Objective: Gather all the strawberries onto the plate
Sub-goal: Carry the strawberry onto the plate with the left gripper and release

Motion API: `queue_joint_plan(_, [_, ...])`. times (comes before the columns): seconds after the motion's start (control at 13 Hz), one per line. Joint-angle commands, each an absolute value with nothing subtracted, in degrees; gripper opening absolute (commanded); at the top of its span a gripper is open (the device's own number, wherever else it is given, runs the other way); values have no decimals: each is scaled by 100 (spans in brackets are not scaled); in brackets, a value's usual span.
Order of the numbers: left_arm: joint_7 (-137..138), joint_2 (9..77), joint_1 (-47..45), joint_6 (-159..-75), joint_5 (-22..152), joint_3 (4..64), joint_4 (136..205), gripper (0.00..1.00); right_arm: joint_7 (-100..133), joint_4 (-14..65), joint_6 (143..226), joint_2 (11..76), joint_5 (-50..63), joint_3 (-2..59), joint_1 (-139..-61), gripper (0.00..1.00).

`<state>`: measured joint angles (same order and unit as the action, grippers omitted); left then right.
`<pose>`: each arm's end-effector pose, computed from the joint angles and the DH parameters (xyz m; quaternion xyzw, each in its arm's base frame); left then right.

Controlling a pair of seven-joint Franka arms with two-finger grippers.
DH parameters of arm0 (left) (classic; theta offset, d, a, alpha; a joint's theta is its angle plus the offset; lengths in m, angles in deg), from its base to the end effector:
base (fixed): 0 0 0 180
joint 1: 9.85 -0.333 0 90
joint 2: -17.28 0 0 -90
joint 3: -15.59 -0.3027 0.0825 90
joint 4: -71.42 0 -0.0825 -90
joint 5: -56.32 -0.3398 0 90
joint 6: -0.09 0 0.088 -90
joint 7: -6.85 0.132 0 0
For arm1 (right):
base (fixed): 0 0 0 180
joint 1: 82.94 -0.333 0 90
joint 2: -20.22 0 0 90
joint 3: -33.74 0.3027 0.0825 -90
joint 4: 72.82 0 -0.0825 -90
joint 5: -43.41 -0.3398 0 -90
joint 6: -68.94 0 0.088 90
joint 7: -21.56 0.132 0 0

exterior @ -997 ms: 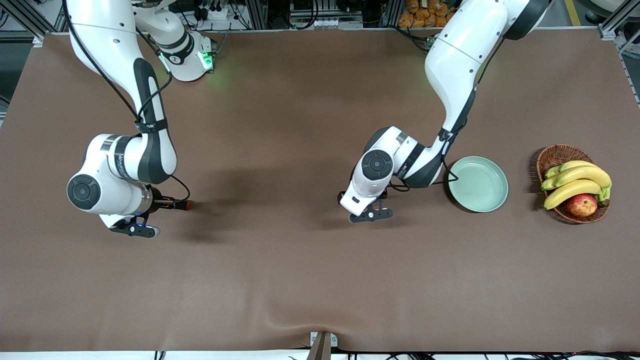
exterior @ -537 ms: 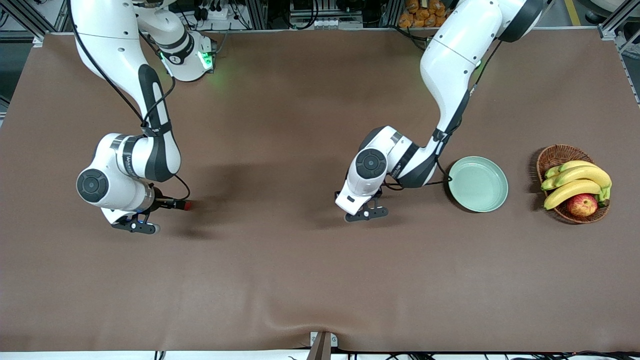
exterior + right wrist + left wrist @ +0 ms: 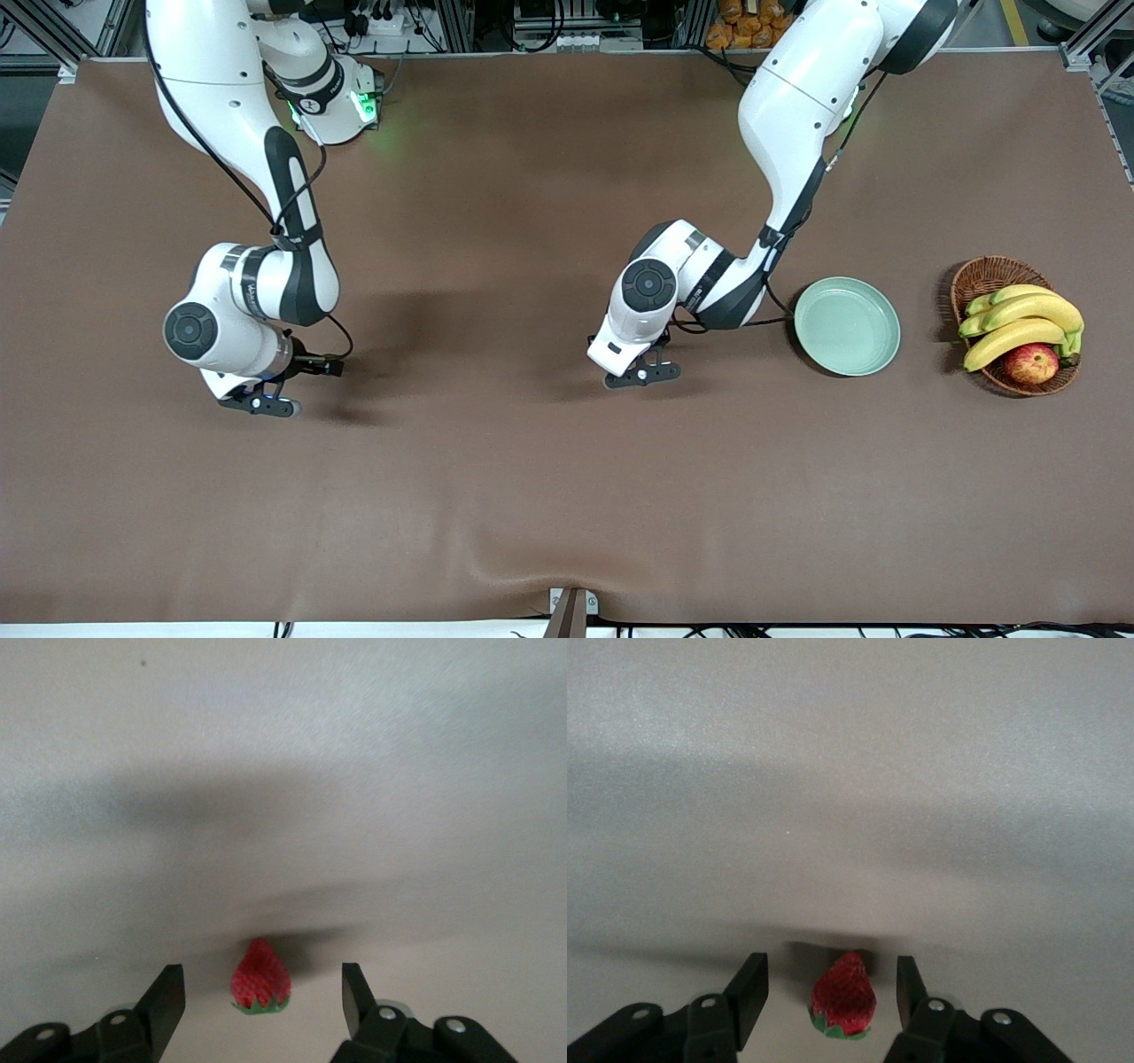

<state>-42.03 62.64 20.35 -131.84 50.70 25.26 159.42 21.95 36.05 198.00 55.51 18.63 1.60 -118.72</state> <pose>0.5209 -0.4103 0.1850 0.9973 0.0698 -0.0212 0.0126 0.5706 0.0644 0.2010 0.9936 -0.0915 -0.0668 0.0052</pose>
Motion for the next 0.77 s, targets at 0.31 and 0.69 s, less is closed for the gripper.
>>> queue_joint_plan(0.31, [-4290, 6430, 2188, -13140, 4929, 2499, 15773, 51, 2024, 3924, 20042, 5546, 1651, 210, -11889, 52])
queue_joint_plan(0.69, [-4202, 6378, 2118, -13131, 4920, 2490, 15799, 0, 2024, 3889, 19998, 5537, 1519, 280, -11862, 0])
